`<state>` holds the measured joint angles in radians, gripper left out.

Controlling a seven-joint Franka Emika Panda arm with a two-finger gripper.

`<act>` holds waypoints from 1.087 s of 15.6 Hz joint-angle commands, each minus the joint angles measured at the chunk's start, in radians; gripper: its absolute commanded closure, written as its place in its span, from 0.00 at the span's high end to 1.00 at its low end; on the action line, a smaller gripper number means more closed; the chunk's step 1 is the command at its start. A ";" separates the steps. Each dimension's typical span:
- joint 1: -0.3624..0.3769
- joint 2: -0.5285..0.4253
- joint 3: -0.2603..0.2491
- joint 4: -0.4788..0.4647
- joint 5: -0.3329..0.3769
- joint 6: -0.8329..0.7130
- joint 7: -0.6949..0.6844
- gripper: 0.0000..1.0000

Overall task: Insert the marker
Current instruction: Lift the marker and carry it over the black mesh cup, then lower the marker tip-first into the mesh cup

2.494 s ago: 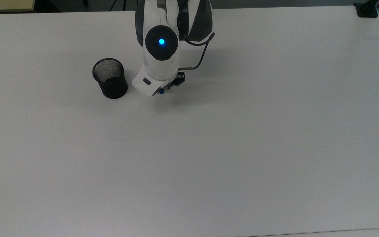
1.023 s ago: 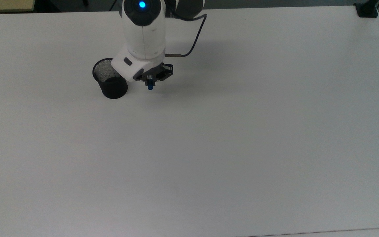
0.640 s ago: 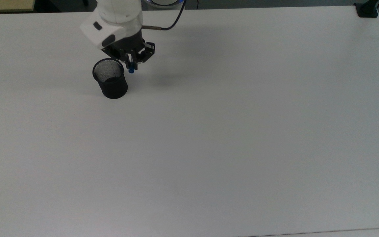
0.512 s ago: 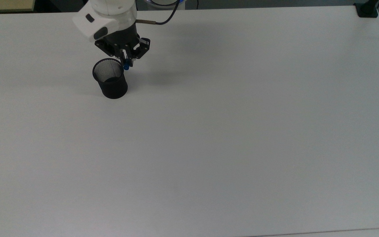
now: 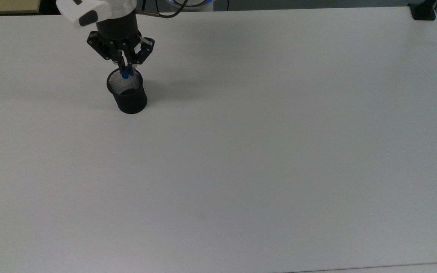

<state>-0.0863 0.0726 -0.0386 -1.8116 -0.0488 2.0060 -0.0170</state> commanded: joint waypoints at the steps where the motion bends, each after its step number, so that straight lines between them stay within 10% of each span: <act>1: -0.009 0.021 -0.001 -0.029 0.021 0.060 -0.015 0.11; 17: -0.070 0.113 -0.001 -0.043 0.018 0.232 -0.020 0.10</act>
<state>-0.1601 0.1833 -0.0385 -1.8324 -0.0488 2.1912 -0.0176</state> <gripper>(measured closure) 0.828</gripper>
